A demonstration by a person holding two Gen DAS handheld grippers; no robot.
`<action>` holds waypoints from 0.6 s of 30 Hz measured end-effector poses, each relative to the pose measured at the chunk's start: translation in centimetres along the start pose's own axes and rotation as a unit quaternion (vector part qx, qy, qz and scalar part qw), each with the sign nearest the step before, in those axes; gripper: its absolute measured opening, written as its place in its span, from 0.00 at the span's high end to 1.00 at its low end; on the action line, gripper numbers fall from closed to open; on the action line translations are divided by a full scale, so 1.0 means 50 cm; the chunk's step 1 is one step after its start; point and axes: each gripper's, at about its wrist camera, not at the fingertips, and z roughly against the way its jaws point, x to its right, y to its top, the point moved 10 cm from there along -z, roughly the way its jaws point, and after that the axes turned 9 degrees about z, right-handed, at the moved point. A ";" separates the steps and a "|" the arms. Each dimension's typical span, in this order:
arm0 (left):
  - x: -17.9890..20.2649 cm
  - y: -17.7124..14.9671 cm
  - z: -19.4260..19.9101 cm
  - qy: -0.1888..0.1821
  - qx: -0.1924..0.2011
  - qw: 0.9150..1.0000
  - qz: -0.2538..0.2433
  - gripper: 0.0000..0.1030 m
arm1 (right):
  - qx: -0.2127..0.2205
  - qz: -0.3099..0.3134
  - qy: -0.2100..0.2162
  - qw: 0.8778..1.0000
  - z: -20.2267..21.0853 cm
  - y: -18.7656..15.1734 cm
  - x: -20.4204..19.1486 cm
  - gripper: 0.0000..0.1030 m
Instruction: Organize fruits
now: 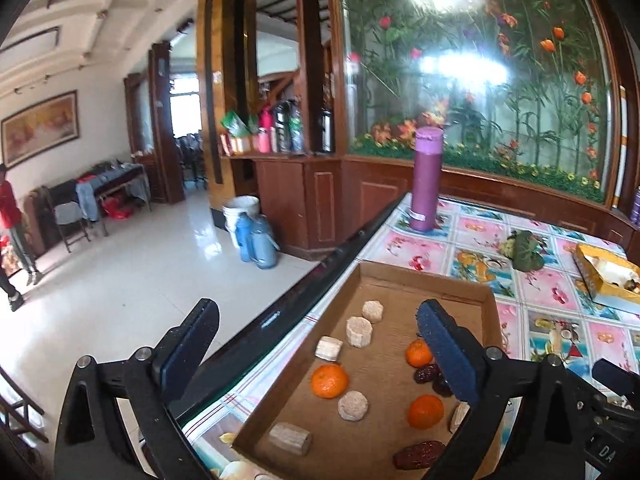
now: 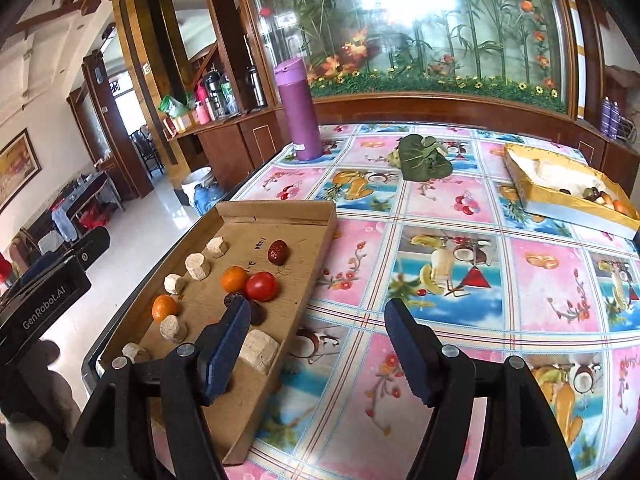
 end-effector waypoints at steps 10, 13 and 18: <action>0.038 -0.037 0.021 -0.014 -0.024 0.999 -0.015 0.00 | 0.012 0.025 -0.008 1.000 0.036 -0.031 -0.006 0.20; 0.052 -0.054 0.023 -0.017 -0.035 0.999 -0.028 0.00 | 0.016 0.036 -0.016 0.999 0.043 -0.034 -0.008 0.18; 0.065 -0.076 0.018 -0.032 -0.056 0.997 -0.036 0.00 | 0.015 0.042 -0.026 0.999 0.045 -0.040 -0.006 0.16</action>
